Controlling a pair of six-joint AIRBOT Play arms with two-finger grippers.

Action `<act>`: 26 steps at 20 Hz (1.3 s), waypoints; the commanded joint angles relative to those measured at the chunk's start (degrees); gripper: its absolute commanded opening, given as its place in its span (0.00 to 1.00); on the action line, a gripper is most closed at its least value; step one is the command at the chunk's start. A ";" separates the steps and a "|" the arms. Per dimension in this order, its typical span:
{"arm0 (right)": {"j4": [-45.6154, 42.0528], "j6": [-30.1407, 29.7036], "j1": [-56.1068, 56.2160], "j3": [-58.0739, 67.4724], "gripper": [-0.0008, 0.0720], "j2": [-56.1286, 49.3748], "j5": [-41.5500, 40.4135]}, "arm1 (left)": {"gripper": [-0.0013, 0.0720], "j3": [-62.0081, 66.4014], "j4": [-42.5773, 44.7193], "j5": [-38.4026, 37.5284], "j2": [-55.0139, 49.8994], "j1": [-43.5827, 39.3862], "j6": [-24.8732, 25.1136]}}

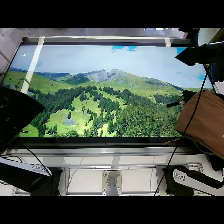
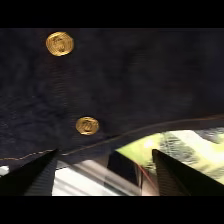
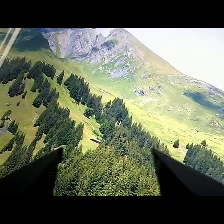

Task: Fold the clothes and pants, and hang the long-sleeved shirts on hangers.

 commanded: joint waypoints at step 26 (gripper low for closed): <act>-8.48 10.56 -0.09 12.96 0.69 0.24 -1.66 | 0.05 0.02 -49.44 6.01 8.83 -15.52 16.39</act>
